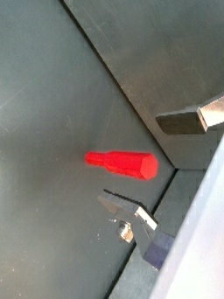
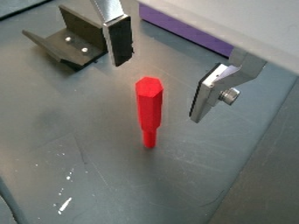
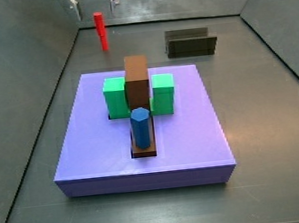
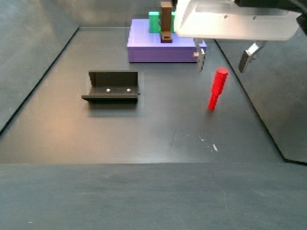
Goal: Pick up the red object. Move up. Move to above the board. Insert the red object.
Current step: Pick up the red object.
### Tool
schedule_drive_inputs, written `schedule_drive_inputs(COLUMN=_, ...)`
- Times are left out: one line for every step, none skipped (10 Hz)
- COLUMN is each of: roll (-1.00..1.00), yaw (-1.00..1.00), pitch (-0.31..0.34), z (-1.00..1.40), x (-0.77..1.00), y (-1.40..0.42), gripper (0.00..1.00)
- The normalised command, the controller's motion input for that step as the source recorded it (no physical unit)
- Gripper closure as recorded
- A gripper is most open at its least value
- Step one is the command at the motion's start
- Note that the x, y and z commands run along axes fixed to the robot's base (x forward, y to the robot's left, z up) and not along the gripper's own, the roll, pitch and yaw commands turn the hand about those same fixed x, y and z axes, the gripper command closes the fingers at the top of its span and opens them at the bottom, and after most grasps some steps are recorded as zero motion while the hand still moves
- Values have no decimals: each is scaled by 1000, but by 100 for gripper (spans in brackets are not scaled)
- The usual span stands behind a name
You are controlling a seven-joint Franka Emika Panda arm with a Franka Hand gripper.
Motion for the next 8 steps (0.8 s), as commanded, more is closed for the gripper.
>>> schedule_drive_inputs(roll=100, yaw=0, pitch=-34, z=-266, x=0, y=83, gripper=0)
schedule_drive_inputs(roll=96, yaw=0, pitch=-10, z=-263, x=63, y=71, gripper=0)
schedule_drive_inputs(roll=80, yaw=0, pitch=-1, z=-243, x=46, y=83, gripper=0)
schedule_drive_inputs(roll=79, yaw=-26, pitch=0, z=-220, x=0, y=86, gripper=0)
schedule_drive_inputs(roll=76, yaw=-51, pitch=0, z=-194, x=0, y=91, gripper=0)
schedule_drive_inputs(roll=39, yaw=-46, pitch=0, z=-166, x=-6, y=143, gripper=0)
schedule_drive_inputs(roll=39, yaw=-26, pitch=0, z=-143, x=-26, y=143, gripper=0)
schedule_drive_inputs(roll=0, yaw=0, pitch=0, z=0, x=0, y=0, gripper=0)
